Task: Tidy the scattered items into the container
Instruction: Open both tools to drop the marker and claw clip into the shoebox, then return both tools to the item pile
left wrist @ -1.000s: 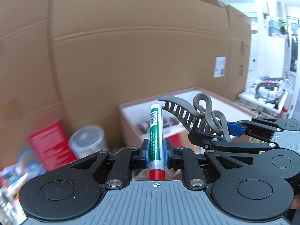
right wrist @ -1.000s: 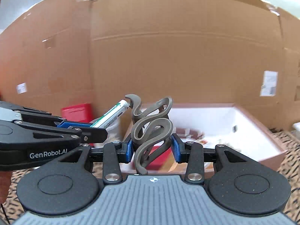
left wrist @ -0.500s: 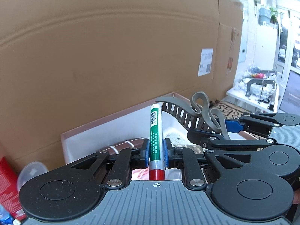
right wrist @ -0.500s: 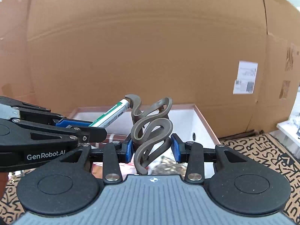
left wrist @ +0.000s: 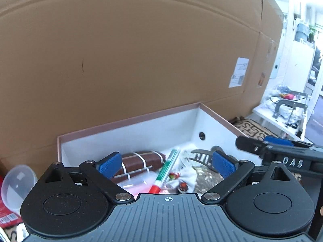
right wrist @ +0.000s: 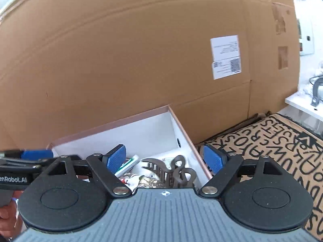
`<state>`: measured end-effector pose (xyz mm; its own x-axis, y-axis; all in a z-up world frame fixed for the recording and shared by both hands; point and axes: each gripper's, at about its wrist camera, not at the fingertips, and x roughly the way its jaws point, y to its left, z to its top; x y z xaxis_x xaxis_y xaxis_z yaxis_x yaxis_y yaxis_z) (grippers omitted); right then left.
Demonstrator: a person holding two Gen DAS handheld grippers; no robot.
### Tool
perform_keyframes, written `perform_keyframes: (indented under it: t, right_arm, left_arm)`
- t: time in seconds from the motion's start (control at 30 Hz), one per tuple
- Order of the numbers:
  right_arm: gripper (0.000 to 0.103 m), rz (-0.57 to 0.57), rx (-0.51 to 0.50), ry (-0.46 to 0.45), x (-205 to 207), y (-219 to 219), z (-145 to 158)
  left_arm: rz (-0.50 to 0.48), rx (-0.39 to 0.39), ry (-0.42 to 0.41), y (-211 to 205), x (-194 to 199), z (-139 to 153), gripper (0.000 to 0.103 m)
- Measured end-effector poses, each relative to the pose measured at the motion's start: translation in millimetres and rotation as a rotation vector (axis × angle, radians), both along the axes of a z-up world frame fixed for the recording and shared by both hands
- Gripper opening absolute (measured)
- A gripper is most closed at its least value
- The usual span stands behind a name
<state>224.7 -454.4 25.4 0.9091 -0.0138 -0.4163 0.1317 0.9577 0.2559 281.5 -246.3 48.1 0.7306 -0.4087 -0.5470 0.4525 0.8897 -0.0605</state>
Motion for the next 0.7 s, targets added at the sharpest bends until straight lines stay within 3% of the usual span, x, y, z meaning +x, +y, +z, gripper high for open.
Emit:
perform_keyframes:
  t: [0.17,0.37,0.7]
  right_arm:
    - [0.087,0.022,0.005,-0.025,-21,10,5]
    - [0.098,0.054,-0.054,-0.053,-43,36,20]
    - [0.102,0.158,-0.098,-0.087,-84,85,33]
  left_arm:
    - [-0.011,0.059,-0.053,-4,-25,-2,0.102]
    - [0.000,0.076,-0.077,16,-54,6,0.103]
    - [0.066,0.040,-0.095,68,-110,6,0.103]
